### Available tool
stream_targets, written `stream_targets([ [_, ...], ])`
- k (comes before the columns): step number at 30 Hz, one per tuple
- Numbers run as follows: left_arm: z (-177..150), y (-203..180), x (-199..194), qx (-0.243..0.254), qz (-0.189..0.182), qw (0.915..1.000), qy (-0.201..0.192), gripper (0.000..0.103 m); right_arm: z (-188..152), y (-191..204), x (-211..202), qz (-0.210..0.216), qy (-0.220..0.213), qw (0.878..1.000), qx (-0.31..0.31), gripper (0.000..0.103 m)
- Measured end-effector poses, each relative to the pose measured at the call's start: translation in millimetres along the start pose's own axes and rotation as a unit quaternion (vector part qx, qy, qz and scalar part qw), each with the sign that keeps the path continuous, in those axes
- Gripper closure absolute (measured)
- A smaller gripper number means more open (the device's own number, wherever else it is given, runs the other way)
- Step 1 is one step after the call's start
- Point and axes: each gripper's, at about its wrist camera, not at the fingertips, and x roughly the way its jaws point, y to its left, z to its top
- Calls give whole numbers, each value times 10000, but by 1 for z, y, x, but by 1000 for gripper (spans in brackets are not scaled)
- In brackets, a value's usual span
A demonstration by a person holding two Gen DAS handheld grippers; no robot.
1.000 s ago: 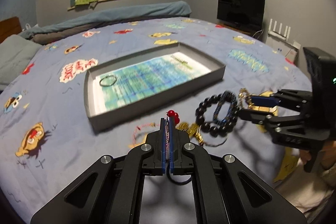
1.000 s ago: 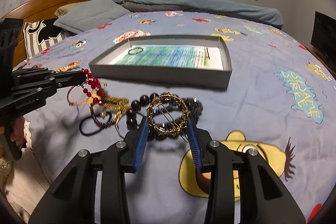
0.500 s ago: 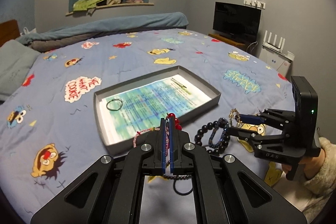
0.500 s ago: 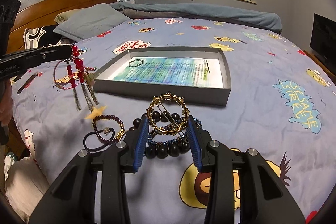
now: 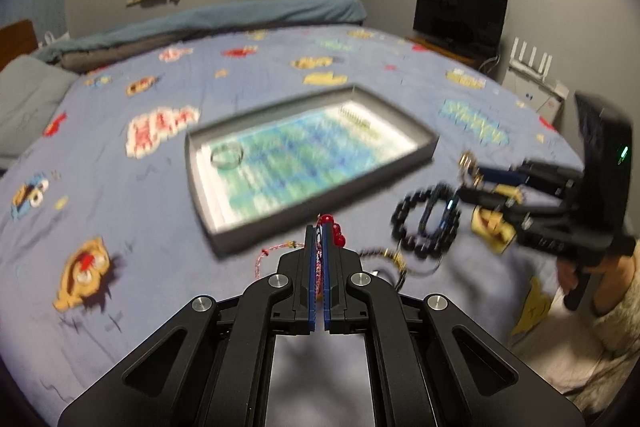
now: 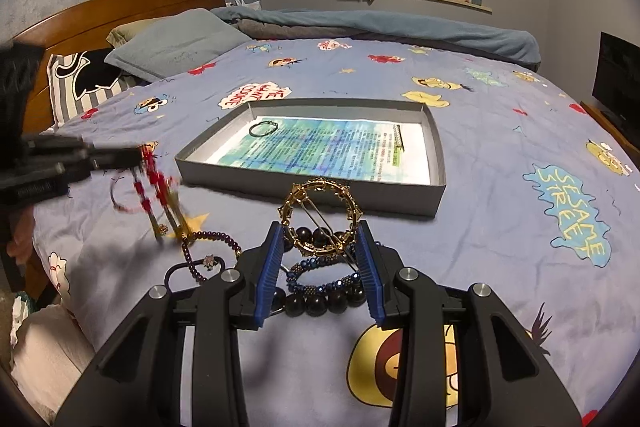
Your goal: Organize jewelry
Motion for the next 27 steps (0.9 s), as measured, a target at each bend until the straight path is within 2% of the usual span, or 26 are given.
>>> stream_targets([
  [6,-30,4,21,-31,27,9987,499,100,-2,-1,1,9,33,10000,21,66],
  [11,-50,-4,29,262,194,9963,791,99,-4,-2,2,17,64,10000,29,66],
  [19,-59,-9,28,349,261,9952,882,87,-5,-2,2,21,88,10000,33,66],
  [27,-65,-13,28,467,378,9934,974,86,-5,-3,1,23,103,9999,36,66],
])
